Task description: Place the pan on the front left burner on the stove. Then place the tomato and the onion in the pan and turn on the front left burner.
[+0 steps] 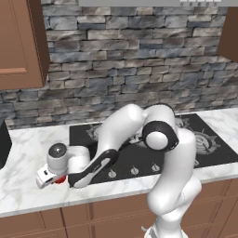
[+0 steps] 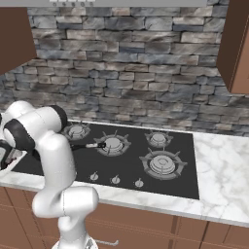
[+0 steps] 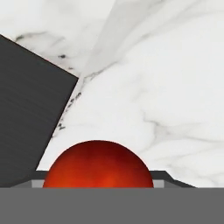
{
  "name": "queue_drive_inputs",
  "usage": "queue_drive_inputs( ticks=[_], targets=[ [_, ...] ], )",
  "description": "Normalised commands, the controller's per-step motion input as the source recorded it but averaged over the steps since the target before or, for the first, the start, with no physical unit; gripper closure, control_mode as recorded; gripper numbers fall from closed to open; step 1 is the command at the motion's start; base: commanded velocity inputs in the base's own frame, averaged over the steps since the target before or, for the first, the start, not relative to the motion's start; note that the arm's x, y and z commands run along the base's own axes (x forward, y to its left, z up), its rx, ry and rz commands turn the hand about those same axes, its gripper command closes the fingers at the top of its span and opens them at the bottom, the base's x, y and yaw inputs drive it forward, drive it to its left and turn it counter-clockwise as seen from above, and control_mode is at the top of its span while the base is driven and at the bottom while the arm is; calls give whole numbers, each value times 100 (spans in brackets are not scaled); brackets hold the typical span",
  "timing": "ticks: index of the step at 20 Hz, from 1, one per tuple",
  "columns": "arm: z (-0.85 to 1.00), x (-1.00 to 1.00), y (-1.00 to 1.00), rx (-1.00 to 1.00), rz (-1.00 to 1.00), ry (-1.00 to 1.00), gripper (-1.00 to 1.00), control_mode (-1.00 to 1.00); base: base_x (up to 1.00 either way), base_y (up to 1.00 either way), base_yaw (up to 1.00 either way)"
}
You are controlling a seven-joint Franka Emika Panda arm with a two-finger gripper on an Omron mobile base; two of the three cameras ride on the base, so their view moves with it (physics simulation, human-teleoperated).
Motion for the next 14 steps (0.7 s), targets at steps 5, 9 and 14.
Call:
queue_drive_inputs(
  ticks=[5, 9, 14],
  targets=[
    [21, -22, -31, 4, -13, -19, 100, -100, 0, 0, 0],
    [43, 0, -6, 10, -11, -18, 100, -100, 0, 0, 0],
    [70, 0, 0, 15, -9, -8, 100, -100, 0, 0, 0]
  ],
)
